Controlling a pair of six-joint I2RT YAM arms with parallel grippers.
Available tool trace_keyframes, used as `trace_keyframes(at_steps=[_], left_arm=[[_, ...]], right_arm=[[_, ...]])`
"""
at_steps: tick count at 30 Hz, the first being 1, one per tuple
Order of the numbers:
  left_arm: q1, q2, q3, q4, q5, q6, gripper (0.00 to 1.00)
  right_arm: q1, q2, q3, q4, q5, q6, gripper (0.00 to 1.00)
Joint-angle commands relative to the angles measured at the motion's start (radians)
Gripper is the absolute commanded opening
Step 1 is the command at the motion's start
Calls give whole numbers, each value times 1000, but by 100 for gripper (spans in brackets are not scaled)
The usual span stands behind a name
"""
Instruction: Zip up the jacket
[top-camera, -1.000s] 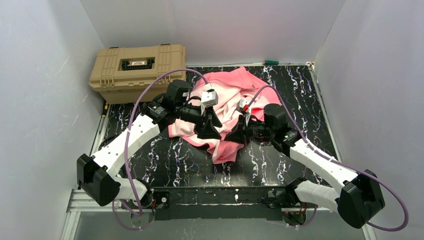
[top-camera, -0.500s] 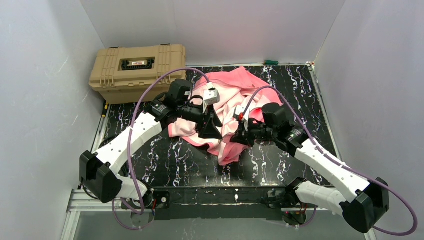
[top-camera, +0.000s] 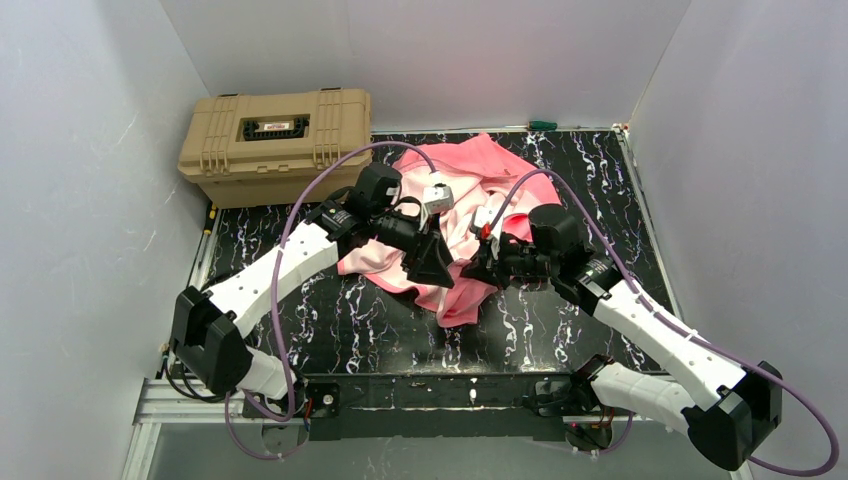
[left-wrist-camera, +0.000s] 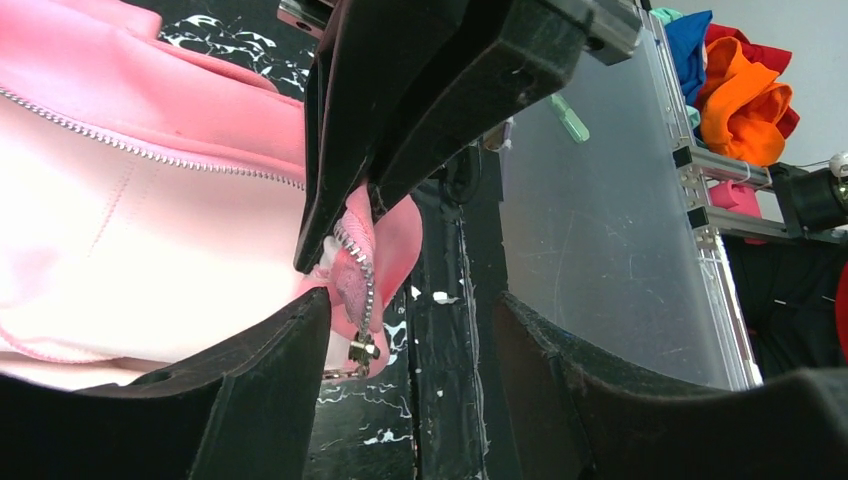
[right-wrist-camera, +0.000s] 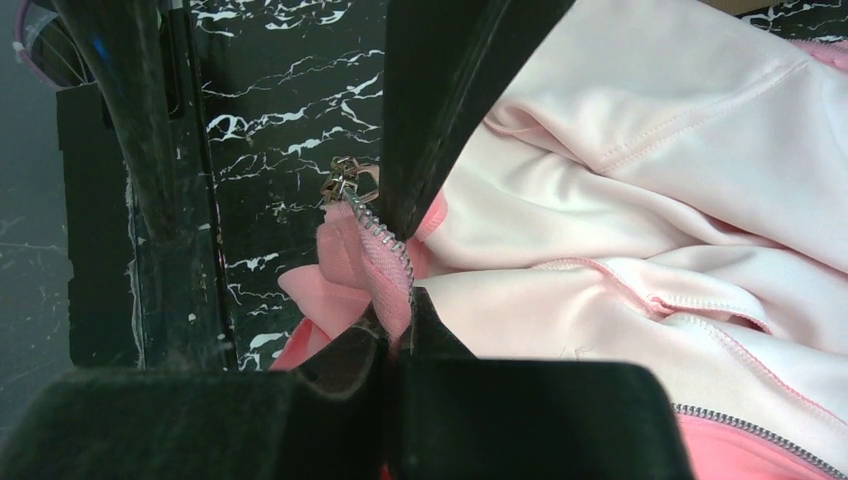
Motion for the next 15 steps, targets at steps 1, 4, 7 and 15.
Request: trace_keyframes(at_steps=[1, 4, 7, 15], left_arm=[[-9, 15, 20, 3, 20, -12, 57], [-11, 20, 20, 3, 18, -8, 54], [-11, 21, 21, 2, 15, -10, 46], [-11, 8, 47, -48, -5, 33, 12]], right_arm=[[10, -10, 67, 69, -5, 4, 1], [10, -11, 71, 66, 1, -1, 1], [10, -13, 74, 64, 10, -7, 1], [12, -10, 74, 44, 10, -16, 1]])
